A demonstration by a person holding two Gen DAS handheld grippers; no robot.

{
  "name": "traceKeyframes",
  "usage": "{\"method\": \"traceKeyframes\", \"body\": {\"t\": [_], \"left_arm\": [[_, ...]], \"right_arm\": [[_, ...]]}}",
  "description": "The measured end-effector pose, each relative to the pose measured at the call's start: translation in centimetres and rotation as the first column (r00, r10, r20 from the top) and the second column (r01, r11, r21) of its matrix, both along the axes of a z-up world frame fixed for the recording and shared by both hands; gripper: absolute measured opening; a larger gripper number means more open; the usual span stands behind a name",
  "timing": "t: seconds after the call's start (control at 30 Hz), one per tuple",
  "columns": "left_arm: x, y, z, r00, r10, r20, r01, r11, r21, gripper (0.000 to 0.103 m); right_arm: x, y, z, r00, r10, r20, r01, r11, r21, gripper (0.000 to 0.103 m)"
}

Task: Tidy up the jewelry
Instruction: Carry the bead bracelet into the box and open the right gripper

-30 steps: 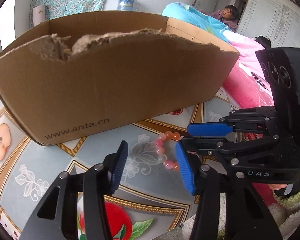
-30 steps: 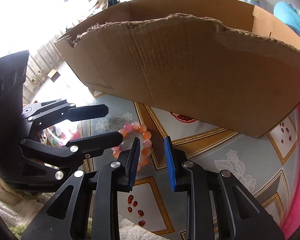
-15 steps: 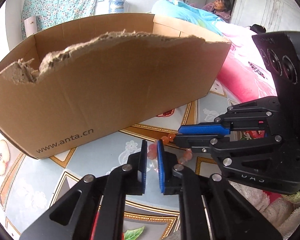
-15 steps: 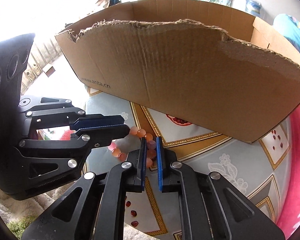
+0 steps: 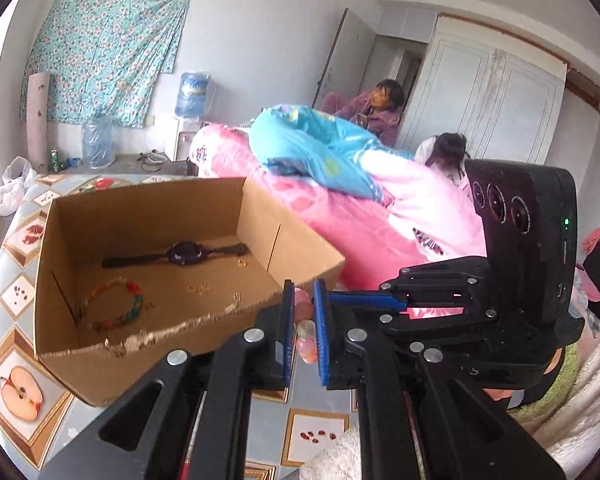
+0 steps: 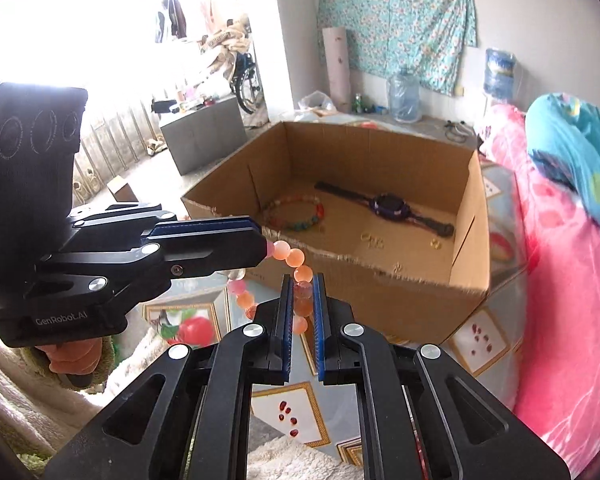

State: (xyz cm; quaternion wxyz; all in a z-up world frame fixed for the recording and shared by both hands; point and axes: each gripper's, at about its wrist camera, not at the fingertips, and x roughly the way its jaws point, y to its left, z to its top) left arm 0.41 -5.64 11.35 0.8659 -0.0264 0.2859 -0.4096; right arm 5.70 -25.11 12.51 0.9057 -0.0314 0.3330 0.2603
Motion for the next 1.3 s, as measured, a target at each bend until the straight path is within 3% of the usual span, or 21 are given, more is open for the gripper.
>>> {"method": "traceKeyframes", "body": {"t": [0.17, 0.27, 0.43, 0.63, 0.73, 0.8, 0.87, 0.93, 1.0, 1.1, 1.23, 1.3], "left_arm": [[2.5, 0.0, 2.0, 1.0, 0.017, 0.014, -0.017, 1.0, -0.025, 0.009], [5.0, -0.1, 2.4, 0.999, 0.043, -0.012, -0.043, 0.999, 0.019, 0.009], [12.0, -0.2, 0.9, 0.979, 0.083, -0.183, -0.064, 0.992, 0.111, 0.009], [18.9, -0.5, -2.2, 0.923, 0.155, -0.353, -0.071, 0.968, 0.241, 0.009], [20.5, -1.2, -3.7, 0.909, 0.189, -0.372, -0.06, 0.941, 0.332, 0.01], [21.3, -1.4, -4.7, 0.904, 0.231, -0.361, -0.074, 0.914, 0.399, 0.021], [21.5, -1.0, -5.0, 0.896, 0.254, -0.364, -0.097, 0.912, 0.398, 0.03], [21.4, -0.5, -4.8, 0.897, 0.256, -0.36, -0.116, 0.923, 0.367, 0.032], [21.0, 0.0, -4.1, 0.904, 0.259, -0.341, -0.133, 0.927, 0.351, 0.034], [20.2, 0.8, -2.5, 0.917, 0.268, -0.297, -0.166, 0.931, 0.326, 0.035], [18.2, 2.2, 0.4, 0.941, 0.277, -0.193, -0.217, 0.935, 0.282, 0.043], [16.7, 3.3, 1.9, 0.947, 0.294, -0.13, -0.255, 0.933, 0.254, 0.054]], "right_arm": [[3.2, -0.4, 1.8, 1.0, 0.027, 0.01, -0.027, 1.0, 0.003, 0.007], [6.8, -0.7, 2.2, 0.998, 0.05, -0.047, -0.05, 0.999, 0.015, 0.007], [14.0, 1.2, 0.1, 0.972, 0.084, -0.221, -0.084, 0.996, 0.013, 0.007], [20.0, 3.2, -2.7, 0.895, 0.104, -0.434, -0.115, 0.993, 0.001, 0.007], [22.4, 3.9, -4.6, 0.836, 0.096, -0.541, -0.114, 0.993, 0.0, 0.008], [23.8, 3.8, -6.3, 0.79, 0.062, -0.61, -0.077, 0.997, 0.001, 0.012], [24.7, 3.8, -7.8, 0.758, 0.065, -0.649, -0.076, 0.997, 0.011, 0.014], [24.8, 3.4, -8.4, 0.751, 0.04, -0.659, -0.048, 0.999, 0.006, 0.016], [24.3, 3.0, -8.0, 0.765, 0.048, -0.642, -0.045, 0.999, 0.021, 0.016], [22.3, 2.4, -5.6, 0.82, 0.049, -0.571, -0.048, 0.999, 0.016, 0.019], [18.2, 0.8, -0.1, 0.926, 0.044, -0.374, -0.049, 0.999, -0.004, 0.029], [15.6, -0.8, 2.9, 0.971, 0.014, -0.238, -0.018, 1.0, -0.014, 0.041]]}}
